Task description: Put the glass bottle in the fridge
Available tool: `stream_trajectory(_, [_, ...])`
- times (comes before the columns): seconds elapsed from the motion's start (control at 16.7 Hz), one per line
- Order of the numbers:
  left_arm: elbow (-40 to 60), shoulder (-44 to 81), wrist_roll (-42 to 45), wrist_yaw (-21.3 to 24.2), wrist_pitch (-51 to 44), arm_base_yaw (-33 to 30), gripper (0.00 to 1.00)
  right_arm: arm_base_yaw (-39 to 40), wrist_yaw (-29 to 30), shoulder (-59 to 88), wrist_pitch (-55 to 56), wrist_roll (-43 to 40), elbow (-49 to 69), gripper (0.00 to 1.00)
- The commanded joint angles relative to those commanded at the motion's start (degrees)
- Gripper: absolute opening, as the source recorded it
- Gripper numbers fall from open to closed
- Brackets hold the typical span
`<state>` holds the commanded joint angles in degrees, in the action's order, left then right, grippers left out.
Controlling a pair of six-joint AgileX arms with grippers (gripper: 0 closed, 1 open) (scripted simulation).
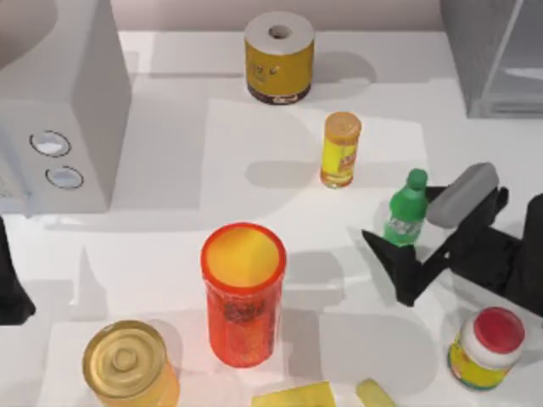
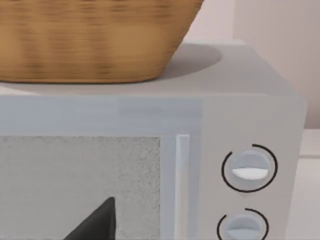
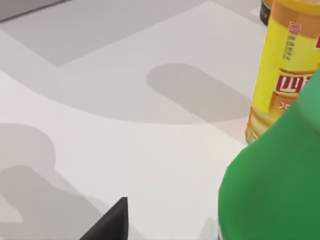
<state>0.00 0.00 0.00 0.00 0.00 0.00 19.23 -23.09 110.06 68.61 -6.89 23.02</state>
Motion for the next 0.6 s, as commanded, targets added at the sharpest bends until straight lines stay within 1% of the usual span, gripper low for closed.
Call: stream_trajectory(0.6, [0.0,0.0,0.0,0.0,0.0,0.0,1.0,0.0,0.0,0.0,0.0,0.0,0.0,0.03])
